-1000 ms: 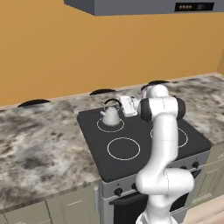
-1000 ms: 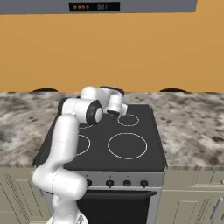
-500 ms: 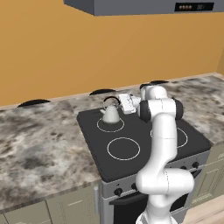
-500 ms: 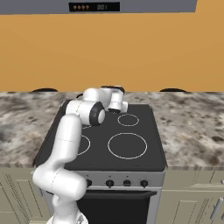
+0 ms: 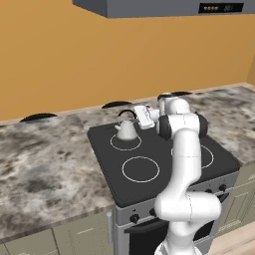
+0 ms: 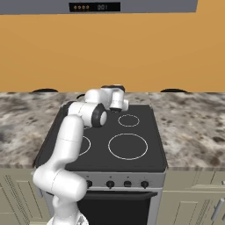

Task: Pick the kettle from the cabinet and place it on a stove burner. Then pick the pot from the counter and place it on another stove burner. Finally, turn both burners on.

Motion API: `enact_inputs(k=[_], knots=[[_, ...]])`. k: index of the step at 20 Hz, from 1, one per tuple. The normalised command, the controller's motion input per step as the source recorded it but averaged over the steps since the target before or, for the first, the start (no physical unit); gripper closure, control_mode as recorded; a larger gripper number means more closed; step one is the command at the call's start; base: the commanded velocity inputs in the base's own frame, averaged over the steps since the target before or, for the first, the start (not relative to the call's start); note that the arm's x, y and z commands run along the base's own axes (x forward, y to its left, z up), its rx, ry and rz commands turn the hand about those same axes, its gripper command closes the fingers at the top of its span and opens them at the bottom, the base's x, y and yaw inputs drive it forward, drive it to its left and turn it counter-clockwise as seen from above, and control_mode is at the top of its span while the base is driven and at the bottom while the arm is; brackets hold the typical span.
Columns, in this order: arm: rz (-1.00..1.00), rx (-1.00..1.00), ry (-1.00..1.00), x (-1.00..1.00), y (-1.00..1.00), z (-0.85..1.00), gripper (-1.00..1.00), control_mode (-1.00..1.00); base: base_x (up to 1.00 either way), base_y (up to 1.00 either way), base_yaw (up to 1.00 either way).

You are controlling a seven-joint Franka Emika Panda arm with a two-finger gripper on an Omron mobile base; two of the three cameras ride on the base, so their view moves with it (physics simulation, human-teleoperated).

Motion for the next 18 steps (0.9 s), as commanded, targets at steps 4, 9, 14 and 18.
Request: enact_inputs(k=[4,9,14,18], knots=[[0.02,-0.01,-0.05,0.00,0.12,-0.26,-1.00,-1.00,0.00,0.00,0.00],[0.02,0.00,-0.04,0.00,0.07,-0.20,-1.00,-1.00,0.00,0.00,0.00],[0.00,0.00,-0.02,-0.07,0.00,-0.21,-1.00,-1.00,0.00,0.00,0.00],[0.00,0.00,0.00,-0.02,0.00,-0.28,-1.00,-1.00,0.00,0.00,0.00]])
